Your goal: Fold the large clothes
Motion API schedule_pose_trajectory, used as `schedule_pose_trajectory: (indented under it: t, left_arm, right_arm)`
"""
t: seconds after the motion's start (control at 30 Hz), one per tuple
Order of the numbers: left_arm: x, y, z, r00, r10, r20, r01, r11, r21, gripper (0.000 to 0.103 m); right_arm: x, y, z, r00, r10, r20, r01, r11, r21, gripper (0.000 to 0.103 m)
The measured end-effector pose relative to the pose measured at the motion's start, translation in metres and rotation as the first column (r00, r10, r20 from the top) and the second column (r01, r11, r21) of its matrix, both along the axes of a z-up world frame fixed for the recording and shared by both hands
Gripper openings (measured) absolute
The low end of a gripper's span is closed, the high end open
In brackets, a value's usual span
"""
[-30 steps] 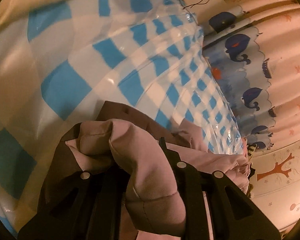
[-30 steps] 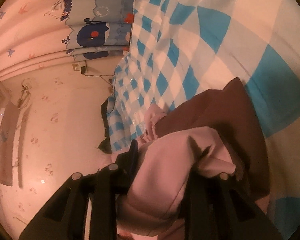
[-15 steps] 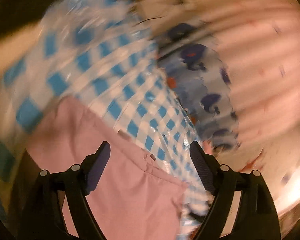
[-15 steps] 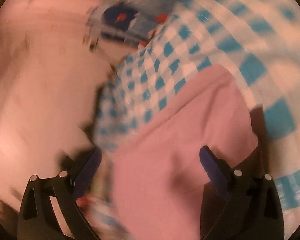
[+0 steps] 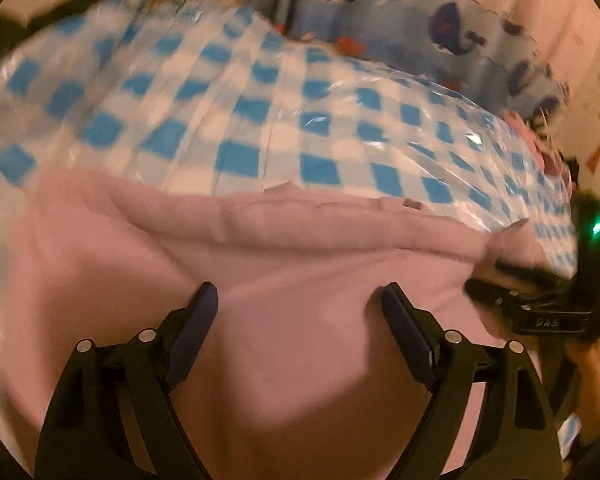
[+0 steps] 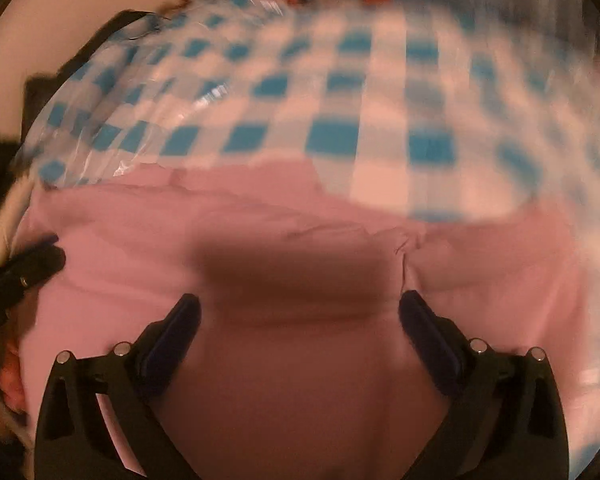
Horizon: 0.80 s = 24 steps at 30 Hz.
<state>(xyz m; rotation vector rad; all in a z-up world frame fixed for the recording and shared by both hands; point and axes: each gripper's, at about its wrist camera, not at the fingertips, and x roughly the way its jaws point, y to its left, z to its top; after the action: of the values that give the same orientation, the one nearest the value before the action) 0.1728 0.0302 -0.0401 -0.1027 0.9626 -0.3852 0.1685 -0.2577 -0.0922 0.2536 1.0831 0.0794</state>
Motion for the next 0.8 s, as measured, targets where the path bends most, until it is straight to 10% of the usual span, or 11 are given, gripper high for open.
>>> schedule_pose_trajectory:
  t: [0.23, 0.47, 0.8]
  left_arm:
    - [0.018, -0.025, -0.030, 1.000, -0.004, -0.025, 0.008, 0.988, 0.156, 0.082]
    - [0.004, 0.027, 0.044, 0.990, 0.060, 0.127, -0.074, 0.991, 0.113, 0.082]
    - [0.064, 0.068, -0.045, 0.976, 0.211, -0.047, -0.205, 0.973, 0.109, 0.084]
  right_arm:
    - [0.014, -0.003, -0.021, 0.999, -0.023, -0.049, 0.021, 0.999, -0.031, 0.096]
    - [0.005, -0.009, 0.046, 0.992, -0.040, 0.124, 0.037, 0.999, 0.027, 0.096]
    - [0.065, 0.003, -0.032, 0.996, -0.072, -0.043, 0.071, 0.997, -0.034, 0.097]
